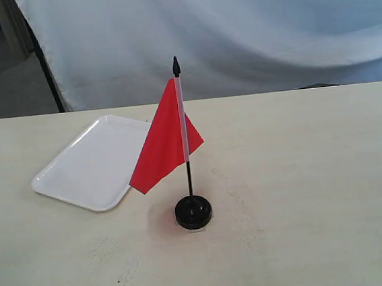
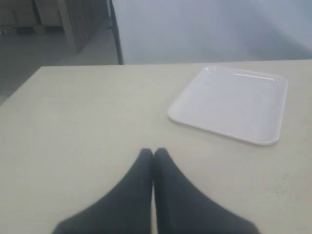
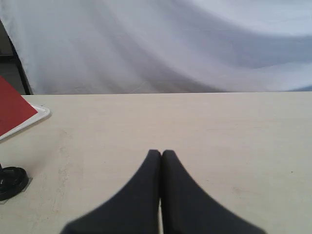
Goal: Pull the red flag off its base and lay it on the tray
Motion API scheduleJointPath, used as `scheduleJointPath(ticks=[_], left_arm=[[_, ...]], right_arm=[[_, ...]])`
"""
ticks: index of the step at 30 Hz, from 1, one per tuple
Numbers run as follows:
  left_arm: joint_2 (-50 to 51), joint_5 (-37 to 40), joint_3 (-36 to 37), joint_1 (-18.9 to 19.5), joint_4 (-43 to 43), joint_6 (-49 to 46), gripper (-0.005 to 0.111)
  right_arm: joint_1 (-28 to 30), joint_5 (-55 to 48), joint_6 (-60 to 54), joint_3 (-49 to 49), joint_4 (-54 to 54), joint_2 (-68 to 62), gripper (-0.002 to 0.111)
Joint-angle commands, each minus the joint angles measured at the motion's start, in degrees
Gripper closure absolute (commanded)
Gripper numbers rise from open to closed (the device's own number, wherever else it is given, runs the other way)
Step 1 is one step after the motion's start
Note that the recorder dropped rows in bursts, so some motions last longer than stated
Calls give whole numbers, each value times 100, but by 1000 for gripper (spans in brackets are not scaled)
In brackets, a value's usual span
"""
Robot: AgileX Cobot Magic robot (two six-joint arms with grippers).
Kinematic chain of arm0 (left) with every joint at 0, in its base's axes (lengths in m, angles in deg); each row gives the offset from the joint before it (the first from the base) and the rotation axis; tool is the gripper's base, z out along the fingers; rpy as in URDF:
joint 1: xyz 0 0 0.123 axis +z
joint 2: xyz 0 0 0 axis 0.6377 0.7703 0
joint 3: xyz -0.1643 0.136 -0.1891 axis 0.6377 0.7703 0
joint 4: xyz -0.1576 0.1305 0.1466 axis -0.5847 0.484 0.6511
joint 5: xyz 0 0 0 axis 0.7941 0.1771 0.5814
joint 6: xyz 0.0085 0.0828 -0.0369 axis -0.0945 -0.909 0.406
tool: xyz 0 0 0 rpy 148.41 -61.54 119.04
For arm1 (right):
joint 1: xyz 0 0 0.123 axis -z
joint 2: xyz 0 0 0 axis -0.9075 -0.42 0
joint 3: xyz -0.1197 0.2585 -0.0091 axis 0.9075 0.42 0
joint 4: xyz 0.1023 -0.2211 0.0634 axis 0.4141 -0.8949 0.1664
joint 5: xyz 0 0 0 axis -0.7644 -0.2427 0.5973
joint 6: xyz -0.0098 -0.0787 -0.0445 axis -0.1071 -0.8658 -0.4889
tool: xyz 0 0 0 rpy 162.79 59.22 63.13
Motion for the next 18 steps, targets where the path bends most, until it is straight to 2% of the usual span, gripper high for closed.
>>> scheduleJointPath(ticks=[1, 14, 16, 18], left_arm=[[-16, -7, 9, -23, 25, 36, 107], [-16, -7, 9, -23, 25, 36, 107], [-16, -7, 9, -23, 25, 36, 107], [-16, -7, 9, -23, 25, 36, 107]], right_arm=[[19, 14, -10, 14, -42, 30, 109], [19, 57, -10, 14, -42, 30, 109], [19, 359, -10, 14, -42, 30, 109], [19, 1092, -10, 14, -42, 30, 109]])
